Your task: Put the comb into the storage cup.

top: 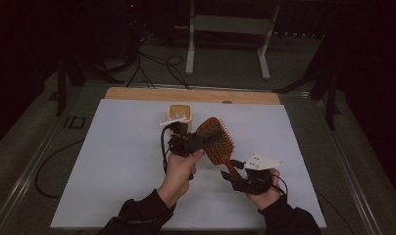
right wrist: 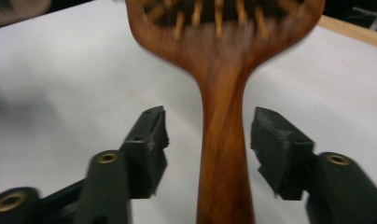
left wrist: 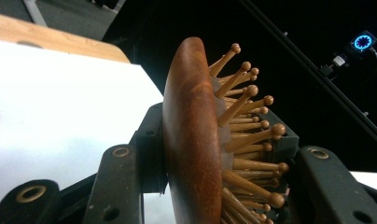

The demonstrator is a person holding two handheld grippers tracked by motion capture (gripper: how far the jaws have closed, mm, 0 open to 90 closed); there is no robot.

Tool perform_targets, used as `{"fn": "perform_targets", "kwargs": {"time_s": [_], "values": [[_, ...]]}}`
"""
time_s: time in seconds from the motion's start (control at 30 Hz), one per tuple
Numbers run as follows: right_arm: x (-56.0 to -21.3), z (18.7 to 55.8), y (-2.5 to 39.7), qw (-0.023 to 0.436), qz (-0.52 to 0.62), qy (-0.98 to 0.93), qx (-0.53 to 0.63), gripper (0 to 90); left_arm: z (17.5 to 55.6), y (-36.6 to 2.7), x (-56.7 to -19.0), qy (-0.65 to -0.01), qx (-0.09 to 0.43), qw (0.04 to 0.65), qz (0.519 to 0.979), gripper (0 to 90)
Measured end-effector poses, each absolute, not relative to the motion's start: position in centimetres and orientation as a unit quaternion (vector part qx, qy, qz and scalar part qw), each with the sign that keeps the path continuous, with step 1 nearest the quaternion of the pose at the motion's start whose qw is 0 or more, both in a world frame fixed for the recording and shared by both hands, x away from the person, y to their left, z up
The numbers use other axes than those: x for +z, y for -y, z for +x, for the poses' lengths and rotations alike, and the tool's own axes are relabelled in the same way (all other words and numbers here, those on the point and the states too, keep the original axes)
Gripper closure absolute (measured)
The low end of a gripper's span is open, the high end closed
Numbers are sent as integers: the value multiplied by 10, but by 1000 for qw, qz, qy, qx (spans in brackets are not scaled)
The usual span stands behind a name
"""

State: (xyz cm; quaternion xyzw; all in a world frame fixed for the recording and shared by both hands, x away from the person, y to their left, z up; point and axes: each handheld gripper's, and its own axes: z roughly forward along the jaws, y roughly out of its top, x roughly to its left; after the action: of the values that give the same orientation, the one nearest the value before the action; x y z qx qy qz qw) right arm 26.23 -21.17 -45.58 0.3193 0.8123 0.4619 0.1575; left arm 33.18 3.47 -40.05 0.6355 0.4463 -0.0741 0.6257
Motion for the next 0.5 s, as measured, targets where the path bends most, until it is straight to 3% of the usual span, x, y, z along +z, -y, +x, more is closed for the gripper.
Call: {"fn": "perform_targets", "kwargs": {"time_s": [0.33, 0.5], "values": [[-456, 264, 216, 153, 323, -807, 470, 161, 333, -38, -384, -430, -45, 623, 652, 542], [-457, 265, 218, 148, 322, -807, 473, 104, 335, -43, -375, -420, -30, 621, 661, 542]]}}
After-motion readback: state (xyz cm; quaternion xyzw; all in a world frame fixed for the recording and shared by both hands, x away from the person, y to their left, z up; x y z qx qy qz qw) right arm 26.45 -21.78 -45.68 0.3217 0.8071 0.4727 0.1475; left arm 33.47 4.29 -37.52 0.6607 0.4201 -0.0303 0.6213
